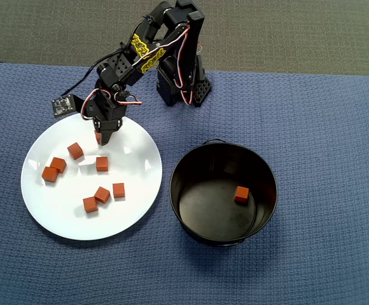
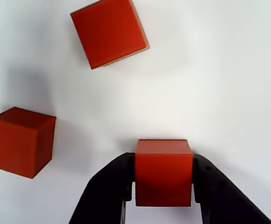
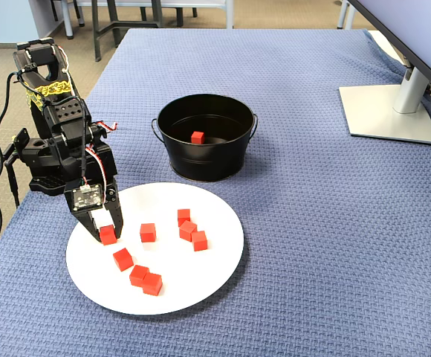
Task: Pick up the red cubes from the white plate and place them in the black recipient
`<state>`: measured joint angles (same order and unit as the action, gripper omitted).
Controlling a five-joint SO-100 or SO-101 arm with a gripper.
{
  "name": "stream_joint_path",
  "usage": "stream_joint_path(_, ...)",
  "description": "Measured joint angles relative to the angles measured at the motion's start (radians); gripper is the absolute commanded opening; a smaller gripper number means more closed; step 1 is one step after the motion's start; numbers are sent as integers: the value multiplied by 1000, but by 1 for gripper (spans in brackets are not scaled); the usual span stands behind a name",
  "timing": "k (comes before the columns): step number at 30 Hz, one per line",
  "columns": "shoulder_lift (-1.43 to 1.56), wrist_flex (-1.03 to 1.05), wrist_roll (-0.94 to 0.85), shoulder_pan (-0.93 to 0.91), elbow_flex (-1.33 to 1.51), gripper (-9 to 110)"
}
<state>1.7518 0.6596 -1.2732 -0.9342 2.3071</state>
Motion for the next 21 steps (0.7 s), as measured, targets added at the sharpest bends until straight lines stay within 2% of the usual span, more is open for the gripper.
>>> stream_joint_path(3,46,98,114,58,-80,0)
stream_joint_path(9,264,485,436,233,-382,0)
stream_joint_path(13,348,669,655,433,-549,0)
stream_joint_path(16,360,701,772,626,-620,0)
stream_joint_path(17,359,701,815,693,-630,4)
stream_joint_path(19,337,701,899,824,-649,35)
stream_joint_path(21,281,703,963,953,-667,39)
